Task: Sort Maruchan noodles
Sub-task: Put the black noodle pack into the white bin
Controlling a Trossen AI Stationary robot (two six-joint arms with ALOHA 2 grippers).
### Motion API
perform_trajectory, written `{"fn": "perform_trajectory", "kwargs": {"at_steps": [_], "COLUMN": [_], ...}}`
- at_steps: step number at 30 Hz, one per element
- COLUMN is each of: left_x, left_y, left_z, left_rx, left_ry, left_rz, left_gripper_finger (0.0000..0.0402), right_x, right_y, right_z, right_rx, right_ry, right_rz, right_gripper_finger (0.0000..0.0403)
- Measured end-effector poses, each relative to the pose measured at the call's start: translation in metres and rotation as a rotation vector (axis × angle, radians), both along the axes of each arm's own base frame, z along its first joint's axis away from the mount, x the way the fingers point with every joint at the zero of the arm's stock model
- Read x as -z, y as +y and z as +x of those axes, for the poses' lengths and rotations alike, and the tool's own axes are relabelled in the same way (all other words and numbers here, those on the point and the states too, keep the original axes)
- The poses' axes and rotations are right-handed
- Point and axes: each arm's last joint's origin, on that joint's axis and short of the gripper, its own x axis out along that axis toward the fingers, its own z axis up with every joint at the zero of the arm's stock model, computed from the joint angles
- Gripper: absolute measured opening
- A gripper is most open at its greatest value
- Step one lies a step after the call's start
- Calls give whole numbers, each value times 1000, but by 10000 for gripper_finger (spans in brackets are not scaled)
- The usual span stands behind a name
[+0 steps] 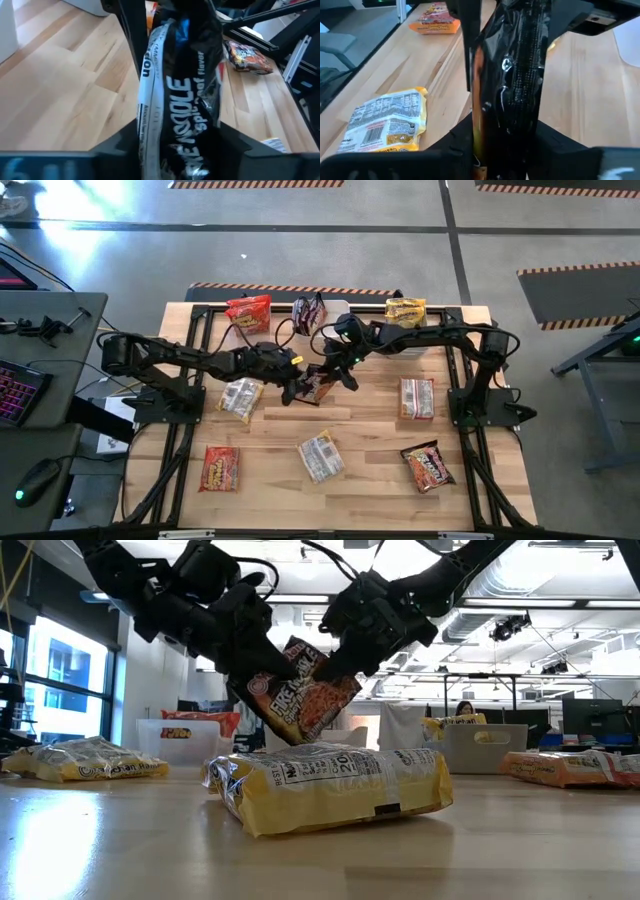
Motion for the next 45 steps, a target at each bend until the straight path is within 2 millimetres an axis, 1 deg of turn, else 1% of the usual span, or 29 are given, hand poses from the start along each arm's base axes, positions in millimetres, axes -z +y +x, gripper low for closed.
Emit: {"fn": "perform_trajectory", "kwargs": {"at_steps": [4,7,10,13,16,18,23,26,27,29,32,35,37,40,45], "left_x": [-4,-9,-18,-32,-47,-57,-77,-88,-92,-99,-108,-112,-112,-105,-87], "left_y": [5,9,16,24,31,37,53,67,73,86,109,131,143,160,177], "left_z": [-2,-5,-9,-9,-5,-1,12,25,31,42,59,77,88,100,113], "left_rx": [-10,-11,-37,-64,-82,-98,-153,-205,-225,-253,-313,-380,-418,-476,-575], "left_ry": [-13,-31,-63,-39,5,49,163,210,222,251,316,376,420,509,656], "left_rz": [4,21,30,26,26,33,8,-35,-39,-51,-56,-46,-38,-46,-58], "left_gripper_finger": [90,57,44,35,30,27,25,25,25,25,25,25,25,25,25], "right_x": [-9,-24,-41,-59,-70,-70,-46,-31,-27,-21,-16,-21,-26,-30,-28], "right_y": [2,2,0,1,3,6,12,14,15,17,21,24,25,27,28], "right_z": [-2,-8,-22,-43,-64,-77,-110,-128,-133,-143,-155,-162,-165,-167,-168], "right_rx": [32,89,158,218,268,303,435,549,587,646,686,677,683,675,656], "right_ry": [-11,-19,11,73,150,162,128,45,13,-49,-109,-132,-155,-176,-152], "right_rz": [-32,-94,-151,-194,-224,-244,-258,-243,-235,-217,-212,-235,-226,-217,-206], "right_gripper_finger": [150,186,207,207,189,166,81,24,13,9,22,22,16,4,4]}}
